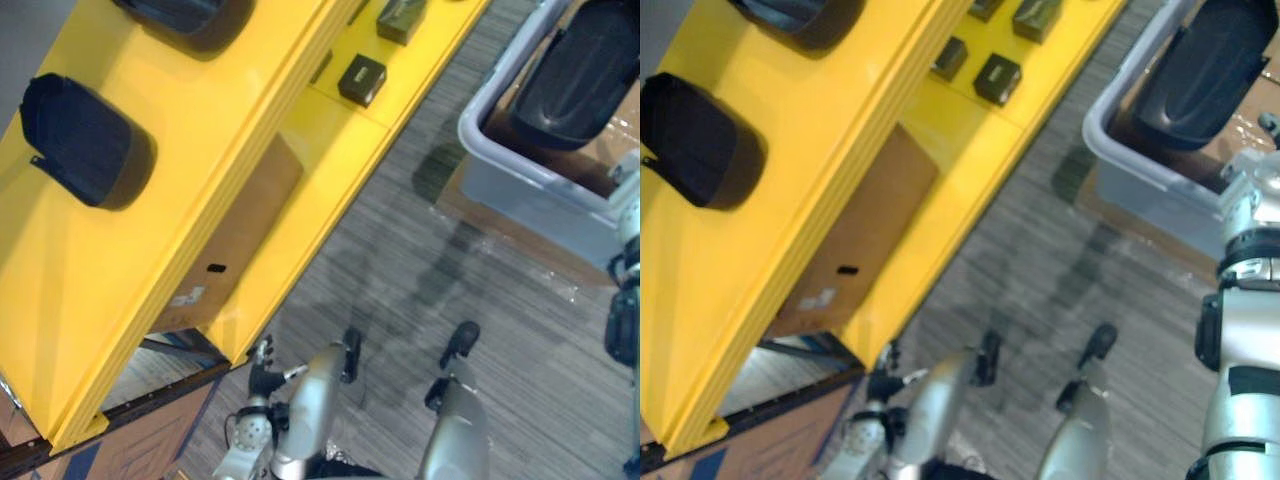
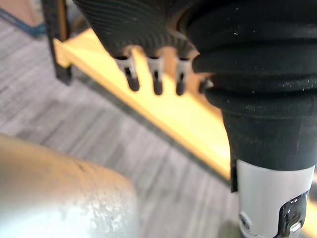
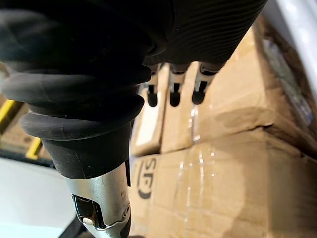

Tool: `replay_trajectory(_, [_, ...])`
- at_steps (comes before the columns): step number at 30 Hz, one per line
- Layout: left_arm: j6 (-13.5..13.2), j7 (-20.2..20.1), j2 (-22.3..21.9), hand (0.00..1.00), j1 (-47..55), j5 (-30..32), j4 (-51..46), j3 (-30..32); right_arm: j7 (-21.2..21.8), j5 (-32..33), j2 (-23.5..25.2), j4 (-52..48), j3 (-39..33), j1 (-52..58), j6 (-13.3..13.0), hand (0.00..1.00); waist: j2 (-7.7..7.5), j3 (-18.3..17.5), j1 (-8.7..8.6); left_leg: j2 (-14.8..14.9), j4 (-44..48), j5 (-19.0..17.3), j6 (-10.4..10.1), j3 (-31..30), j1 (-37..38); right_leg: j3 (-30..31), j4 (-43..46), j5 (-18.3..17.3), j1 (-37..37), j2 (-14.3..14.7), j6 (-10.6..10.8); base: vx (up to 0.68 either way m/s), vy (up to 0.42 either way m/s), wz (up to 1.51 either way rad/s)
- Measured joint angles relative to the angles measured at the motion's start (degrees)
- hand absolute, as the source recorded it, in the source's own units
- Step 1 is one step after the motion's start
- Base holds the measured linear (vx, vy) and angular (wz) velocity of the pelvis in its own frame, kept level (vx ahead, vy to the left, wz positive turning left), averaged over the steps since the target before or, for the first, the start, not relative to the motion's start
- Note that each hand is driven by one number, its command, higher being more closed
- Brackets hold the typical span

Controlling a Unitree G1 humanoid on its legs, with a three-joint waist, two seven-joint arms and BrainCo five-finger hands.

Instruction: Walk over and take plastic housings, then place them on the shelf

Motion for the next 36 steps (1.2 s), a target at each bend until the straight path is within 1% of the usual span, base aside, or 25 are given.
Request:
replay_trajectory(1, [0.0,0.0,0.0,0.0,0.0,0.0,0.0,-0.5,-0.1,-0.8,-0.1,0.0,0.8,-0.1,0.0,0.0,0.44,-0.3,0.39,0.0,0.1,0.0,0.0,-0.1,-0.6,0.0,0.4,-0.2,-0.6,-0.1,-0.2,-0.07,0.016,0.06])
replay_trajectory(3, [0.0,-0.4,0.0,0.0,-0.1,-0.8,0.0,-1.1,-0.3,-1.0,-0.5,0.0,2.2,-0.3,-0.1,0.0,0.85,-0.6,1.07,0.0,0.1,0.0,0.1,0.0,-1.0,0.0,0.6,-0.3,-1.3,-0.2,-0.2,-0.05,0.013,0.0])
replay_trajectory(5, [0.1,-1.3,-0.2,0.0,-0.1,-1.7,0.4,-1.4,-1.5,-2.2,-1.0,-0.1,2.8,-0.4,-1.1,0.0,1.46,-1.1,1.36,0.0,0.2,0.0,0.0,-0.3,-1.6,-0.3,0.8,-0.5,-1.7,-0.2,-0.2,-0.03,0.009,0.04])
replay_trajectory(6, [0.0,-1.4,-0.4,0.0,-0.1,-1.7,0.4,-1.5,-2.8,-2.2,-1.4,-0.2,2.9,-0.7,-2.7,0.0,1.6,-1.2,1.69,0.0,0.3,0.1,0.0,-0.3,-1.8,-0.2,1.3,-0.5,-2.3,-0.3,-0.2,-0.02,0.009,0.05])
replay_trajectory(7, [0.0,-1.4,-0.4,0.0,-0.1,-1.7,0.4,-1.5,-3.1,-2.3,-1.5,-0.4,2.9,-0.7,-3.5,0.0,1.66,-1.2,1.78,0.0,0.2,0.1,0.0,-0.3,-1.8,-0.3,1.4,-0.5,-2.4,-0.3,-0.1,0.0,0.0,0.0])
replay_trajectory(8, [0.0,-1.4,-0.4,0.0,-0.1,-1.7,0.5,-1.7,-3.9,-3.5,-1.8,-0.6,2.8,-0.7,-5.3,0.0,1.89,-1.4,1.95,0.0,0.2,0.0,0.0,-0.4,-1.8,-0.3,1.6,-0.7,-2.4,-0.2,0.0,-0.01,0.006,0.03])
replay_trajectory(9, [0.0,-1.4,-0.3,0.0,-0.1,-1.7,0.5,-2.3,-4.0,-4.3,-2.2,-1.2,2.8,-0.7,-7.1,0.0,2.13,-1.6,2.05,0.0,0.2,0.0,0.0,-0.6,-1.8,-0.3,2.2,-1.1,-2.6,-0.4,0.2,-0.01,0.007,0.03])
replay_trajectory(11, [0.0,-1.4,-0.3,0.0,-0.2,-1.7,0.6,-2.5,-3.7,-5.3,-2.7,-3.3,2.8,-0.7,-9.2,0.0,2.26,-1.7,2.33,-0.3,0.2,0.0,0.0,-0.7,-1.8,-0.3,3.0,-1.7,-3.1,-0.6,0.2,0.0,0.0,0.0])
replay_trajectory(12, [0.1,-1.5,-0.3,0.0,-0.2,-1.7,0.6,-2.6,-3.2,-5.8,-3.2,-4.0,2.9,-0.8,-9.8,0.0,2.32,-1.7,2.64,-0.4,0.2,0.0,0.0,-0.8,-1.8,-0.3,3.5,-1.9,-3.3,-0.8,0.2,0.0,0.0,0.0])
replay_trajectory(15, [0.1,-1.8,-0.3,0.0,-0.3,-1.7,0.6,-2.7,-1.5,-5.7,-3.3,-4.2,4.0,-1.1,-9.9,0.0,2.35,-1.7,2.89,-0.5,0.2,0.0,0.0,-1.0,-1.8,-0.4,3.8,-2.4,-3.3,-1.0,-0.2,-0.05,0.017,0.04])
replay_trajectory(17, [0.0,-2.0,-0.3,0.0,-0.3,-1.8,0.5,-2.7,-1.0,-5.6,-3.3,-4.2,4.6,-1.1,-9.4,0.0,2.36,-1.7,3.14,-0.5,0.3,0.0,0.0,-1.0,-1.9,-0.5,3.8,-2.4,-3.3,-1.1,-0.2,-0.06,0.019,0.02])
replay_trajectory(19, [0.0,-2.1,-0.3,0.0,-0.3,-2.2,0.5,-2.8,0.2,-5.4,-3.3,-4.1,5.0,-1.1,-8.0,0.0,2.39,-1.8,3.34,-0.5,0.3,0.0,0.0,-1.2,-2.1,-0.9,3.8,-2.4,-3.3,-1.1,-0.2,-0.07,0.015,0.04])
replay_trajectory(20, [0.0,-2.1,-0.3,0.0,-0.3,-2.2,0.5,-2.8,1.0,-5.4,-3.3,-4.1,5.1,-1.1,-7.0,0.0,2.48,-1.8,3.4,-0.5,0.3,0.0,0.0,-1.3,-2.2,-1.1,3.8,-2.5,-3.3,-1.1,-0.3,-0.05,0.011,0.06])
replay_trajectory(22, [0.0,-2.1,-0.4,0.0,-0.3,-3.6,0.9,-3.4,2.8,-4.8,-3.3,-3.7,6.0,-1.1,-3.3,0.0,3.04,-2.2,3.5,-0.4,0.5,0.0,0.0,-1.9,-2.7,-1.8,3.8,-2.6,-3.4,-1.0,-0.5,-0.05,0.014,0.09])
replay_trajectory(23, [0.0,-2.1,-0.5,0.0,-0.3,-4.1,1.0,-3.4,3.0,-4.3,-3.3,-3.4,6.5,-1.1,-2.3,0.0,3.14,-2.3,3.61,-0.4,0.5,0.0,0.0,-1.9,-2.7,-1.8,3.8,-2.6,-3.4,-1.0,-0.5,-0.05,0.019,0.05])
replay_trajectory(25, [0.0,-2.2,-0.9,0.0,-0.4,-4.3,1.4,-3.6,3.3,-4.2,-3.3,-1.7,6.7,-1.0,1.0,0.0,3.67,-2.7,4.49,-0.4,0.3,0.0,0.0,-1.9,-2.8,-1.8,3.9,-2.8,-3.6,-1.0,-0.5,-0.04,0.017,0.0])
replay_trajectory(27, [-0.1,-2.4,-1.0,0.0,-0.4,-4.5,1.5,-3.7,3.7,-4.3,-3.3,-1.6,7.7,-1.1,2.6,0.0,3.85,-2.9,4.77,-0.4,0.2,0.0,0.0,-1.9,-3.0,-1.8,4.1,-2.9,-3.9,-1.0,-0.5,-0.02,0.008,0.0])
replay_trajectory(28, [-0.1,-2.5,-1.0,0.0,-0.4,-4.5,1.5,-3.7,3.7,-4.3,-3.3,-1.6,7.8,-1.1,2.8,0.0,3.85,-2.9,4.81,-0.4,0.2,0.0,-0.1,-1.9,-3.1,-1.8,4.2,-2.9,-4.1,-1.1,-0.5,0.0,0.0,0.0])
replay_trajectory(31, [-0.7,-3.2,-1.0,0.0,-0.6,-5.7,2.1,-3.9,2.7,-4.3,-3.7,-1.9,8.9,-1.6,4.9,0.0,3.95,-2.9,4.98,-0.4,0.2,-0.1,-0.1,-2.0,-3.2,-1.8,4.4,-3.3,-4.4,-1.1,-0.4,-0.03,0.015,0.01])
replay_trajectory(32, [-0.7,-3.3,-1.0,0.0,-0.8,-6.6,2.4,-4.3,2.4,-4.4,-4.0,-2.2,8.9,-1.6,5.9,1.0,4.17,-3.1,5.28,-0.4,0.3,-0.1,-0.2,-2.0,-3.3,-1.9,4.7,-3.5,-4.5,-1.2,-0.4,-0.04,0.02,0.02])
replay_trajectory(33, [-0.7,-3.4,-1.0,0.0,-1.2,-6.6,2.6,-4.7,2.3,-4.5,-4.5,-2.3,8.9,-1.6,6.6,1.0,4.33,-3.2,5.85,-0.4,0.3,-0.1,-0.2,-2.1,-3.5,-1.9,5.1,-3.6,-4.8,-1.3,-0.4,-0.04,0.014,0.02])
replay_trajectory(36, [-0.8,-3.6,-1.0,0.0,-1.3,-6.7,2.6,-4.9,2.5,-5.6,-5.7,-2.7,9.0,-1.6,8.5,1.0,4.38,-3.3,6.25,-0.4,0.3,-0.1,-0.2,-2.2,-3.8,-1.9,5.5,-3.9,-5.3,-1.3,-0.5,-0.04,0.008,0.01])
